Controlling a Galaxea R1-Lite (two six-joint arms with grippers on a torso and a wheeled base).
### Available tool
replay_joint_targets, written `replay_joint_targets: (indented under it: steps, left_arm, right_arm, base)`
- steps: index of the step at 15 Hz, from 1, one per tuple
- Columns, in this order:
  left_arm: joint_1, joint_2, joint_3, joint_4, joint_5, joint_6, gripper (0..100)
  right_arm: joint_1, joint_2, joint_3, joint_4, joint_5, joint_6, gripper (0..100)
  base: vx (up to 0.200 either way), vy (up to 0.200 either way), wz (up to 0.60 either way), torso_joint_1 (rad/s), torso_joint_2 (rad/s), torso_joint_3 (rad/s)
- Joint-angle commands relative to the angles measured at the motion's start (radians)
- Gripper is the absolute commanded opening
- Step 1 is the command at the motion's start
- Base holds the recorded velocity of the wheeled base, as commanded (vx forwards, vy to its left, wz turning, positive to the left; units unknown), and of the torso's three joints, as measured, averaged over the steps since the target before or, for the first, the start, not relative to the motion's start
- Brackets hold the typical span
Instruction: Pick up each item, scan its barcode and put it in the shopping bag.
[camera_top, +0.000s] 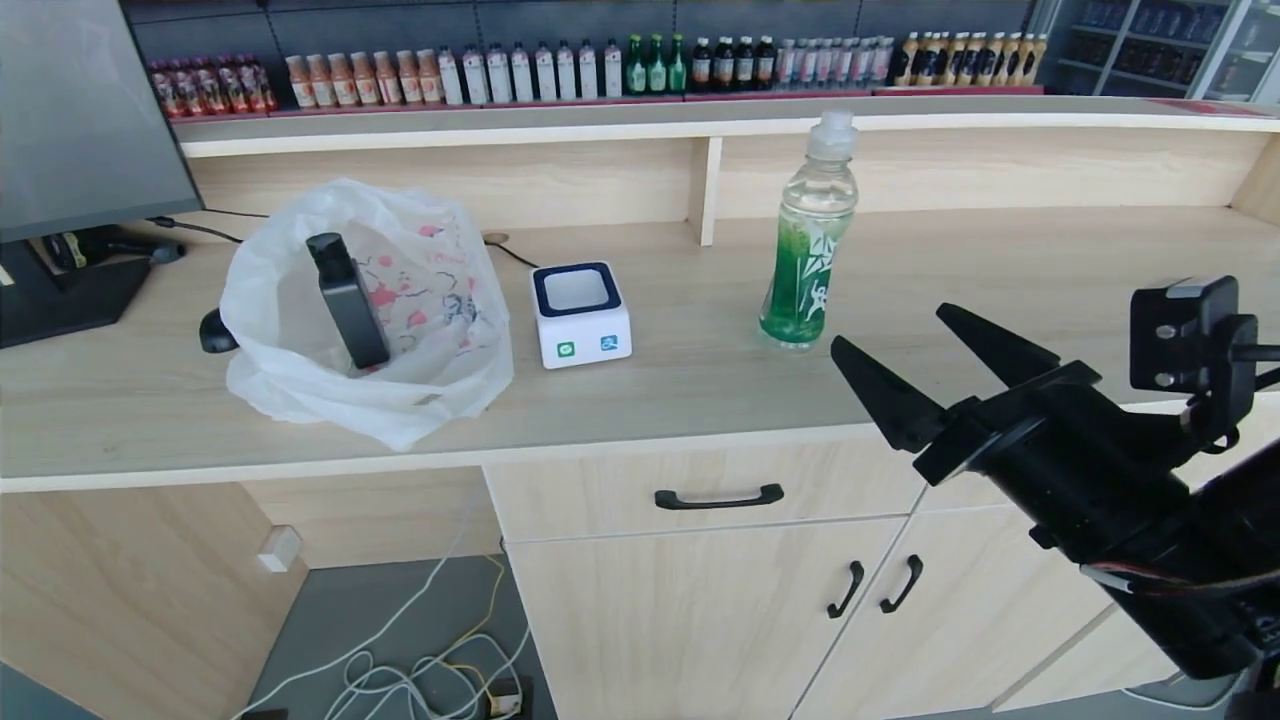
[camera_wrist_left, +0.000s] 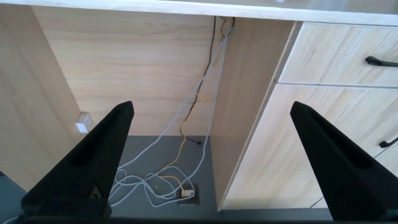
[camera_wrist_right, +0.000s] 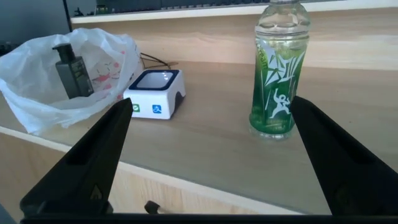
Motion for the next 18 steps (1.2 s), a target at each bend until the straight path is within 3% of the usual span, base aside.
replay_joint_targets:
  steps: [1, 5, 9, 15, 18]
  left_arm:
    - [0.0, 0.0, 0.0, 0.0, 0.0, 0.0, 100]
    - [0.0, 0.0, 0.0, 0.0, 0.0, 0.0, 100]
    - [0.0, 0.0, 0.0, 0.0, 0.0, 0.003, 100]
    - [0.0, 0.0, 0.0, 0.0, 0.0, 0.003, 100]
    - [0.0, 0.0, 0.0, 0.0, 0.0, 0.004, 100]
  right_arm:
    - [0.002, 0.008, -0.003, -0.001, 0.0, -0.004, 100]
    - [-0.002, 0.012, -0.032, -0.001, -0.019, -0.009, 100]
    - [-0.031, -0.015, -0.173, 0.287, -0.026, -0.033, 100]
    - [-0.12, 0.001, -0.356, 0.536, -0.025, -0.058, 100]
    - [-0.124, 0.043, -0.411, 0.59, -0.02, -0.052, 100]
  base:
    - [0.0, 0.0, 0.0, 0.0, 0.0, 0.0]
    - [0.0, 0.0, 0.0, 0.0, 0.0, 0.0]
    - [0.0, 0.0, 0.0, 0.0, 0.0, 0.0]
    - [0.0, 0.0, 0.0, 0.0, 0.0, 0.0]
    - [0.0, 0.0, 0.0, 0.0, 0.0, 0.0]
